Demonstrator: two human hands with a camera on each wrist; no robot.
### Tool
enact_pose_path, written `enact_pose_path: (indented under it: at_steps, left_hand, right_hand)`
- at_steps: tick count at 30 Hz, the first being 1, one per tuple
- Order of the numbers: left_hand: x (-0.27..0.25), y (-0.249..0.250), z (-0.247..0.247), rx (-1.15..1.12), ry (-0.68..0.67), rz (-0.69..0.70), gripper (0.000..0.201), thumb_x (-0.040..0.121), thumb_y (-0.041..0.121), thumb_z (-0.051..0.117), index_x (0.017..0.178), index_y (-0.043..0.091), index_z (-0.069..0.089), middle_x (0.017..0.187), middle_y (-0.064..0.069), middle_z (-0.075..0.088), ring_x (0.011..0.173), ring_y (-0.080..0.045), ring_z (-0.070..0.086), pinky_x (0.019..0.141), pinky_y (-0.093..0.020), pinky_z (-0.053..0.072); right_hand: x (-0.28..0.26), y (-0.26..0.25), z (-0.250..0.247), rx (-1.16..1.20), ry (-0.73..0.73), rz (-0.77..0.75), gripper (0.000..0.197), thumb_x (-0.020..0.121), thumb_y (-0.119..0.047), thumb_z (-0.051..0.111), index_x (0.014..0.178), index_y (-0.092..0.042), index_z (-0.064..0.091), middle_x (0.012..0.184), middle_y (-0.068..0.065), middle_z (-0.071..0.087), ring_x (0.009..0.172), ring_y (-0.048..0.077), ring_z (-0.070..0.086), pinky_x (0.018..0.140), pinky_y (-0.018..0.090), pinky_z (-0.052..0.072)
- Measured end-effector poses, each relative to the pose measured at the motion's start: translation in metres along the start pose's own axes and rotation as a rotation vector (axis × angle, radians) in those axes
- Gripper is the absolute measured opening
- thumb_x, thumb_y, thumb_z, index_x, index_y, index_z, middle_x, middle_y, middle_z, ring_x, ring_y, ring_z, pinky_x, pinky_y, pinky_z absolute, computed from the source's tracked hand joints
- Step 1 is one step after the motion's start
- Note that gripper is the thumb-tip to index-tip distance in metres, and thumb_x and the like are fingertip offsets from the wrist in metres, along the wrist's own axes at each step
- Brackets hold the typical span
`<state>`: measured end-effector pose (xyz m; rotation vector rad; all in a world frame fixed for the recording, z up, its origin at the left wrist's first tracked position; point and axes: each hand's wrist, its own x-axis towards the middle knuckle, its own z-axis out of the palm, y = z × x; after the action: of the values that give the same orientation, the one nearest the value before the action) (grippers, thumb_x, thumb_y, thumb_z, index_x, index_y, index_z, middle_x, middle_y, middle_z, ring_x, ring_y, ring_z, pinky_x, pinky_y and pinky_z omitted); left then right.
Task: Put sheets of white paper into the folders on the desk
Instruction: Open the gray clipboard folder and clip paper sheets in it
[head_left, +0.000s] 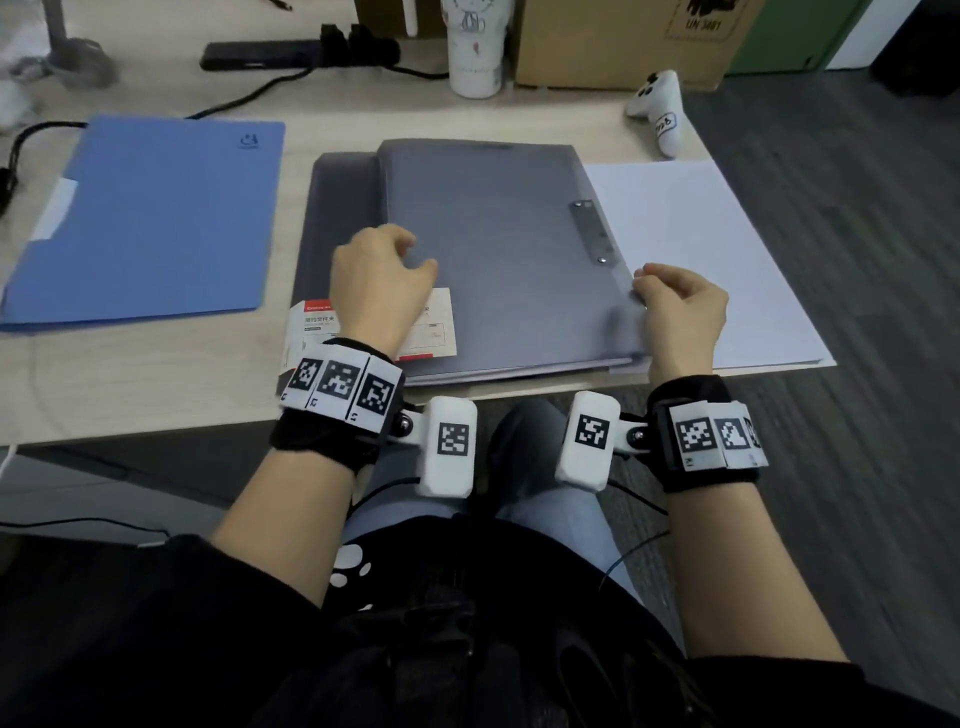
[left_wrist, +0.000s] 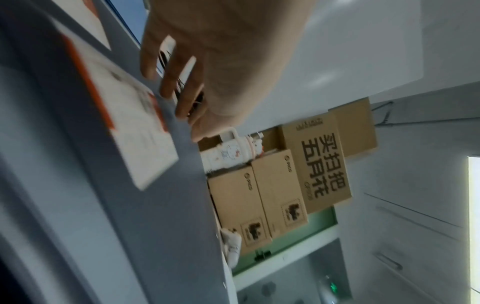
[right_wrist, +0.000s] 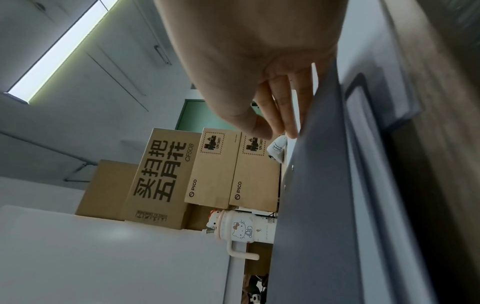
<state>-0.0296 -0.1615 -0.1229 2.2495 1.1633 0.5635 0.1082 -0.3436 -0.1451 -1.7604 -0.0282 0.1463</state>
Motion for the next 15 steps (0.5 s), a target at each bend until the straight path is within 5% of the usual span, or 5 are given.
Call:
enact_pose_path:
  at_steps: [6,9,11,15]
  left_hand:
    - [0.01,-0.022,-0.006,-0.256,-0.102,-0.305,0.055,0.076,0.04,0.071,0.119,0.008,0.058,0.117,-0.008,0.064,0.109,-0.024,0.061,0.099,-0.042,0.047]
    - [0.011,-0.02,-0.007,-0.53,-0.183,-0.418,0.034,0.078,0.027,0.074,0.099,0.005,0.057,0.098,-0.011,0.067,0.081,-0.019,0.068,0.076,-0.035,0.059]
    - [0.01,-0.017,-0.007,-0.619,-0.225,-0.416,0.035,0.08,0.023,0.073,0.099,-0.001,0.057,0.088,-0.012,0.068,0.066,-0.015,0.07,0.058,-0.027,0.059]
    - [0.007,-0.016,-0.008,-0.762,-0.168,-0.386,0.043,0.082,0.017,0.072,0.114,-0.002,0.052,0.1,-0.015,0.066,0.066,-0.012,0.067,0.054,-0.025,0.057]
  right_hand:
    - [0.002,-0.005,0.011,-0.086,-0.107,0.028,0.038,0.076,-0.017,0.066,0.113,-0.006,0.064,0.11,0.01,0.067,0.1,0.019,0.06,0.099,0.035,0.046]
    - [0.001,-0.007,0.014,-0.132,-0.135,0.002,0.04,0.077,-0.011,0.068,0.116,-0.005,0.062,0.116,0.01,0.065,0.111,0.02,0.059,0.101,0.032,0.045]
    - [-0.001,-0.008,0.015,-0.147,-0.127,-0.012,0.041,0.075,-0.01,0.069,0.116,-0.007,0.061,0.116,0.008,0.065,0.111,0.02,0.059,0.1,0.032,0.046]
    - [-0.002,-0.01,0.013,-0.12,-0.065,-0.023,0.037,0.073,-0.009,0.069,0.11,-0.009,0.063,0.105,0.005,0.066,0.107,0.02,0.062,0.097,0.033,0.048]
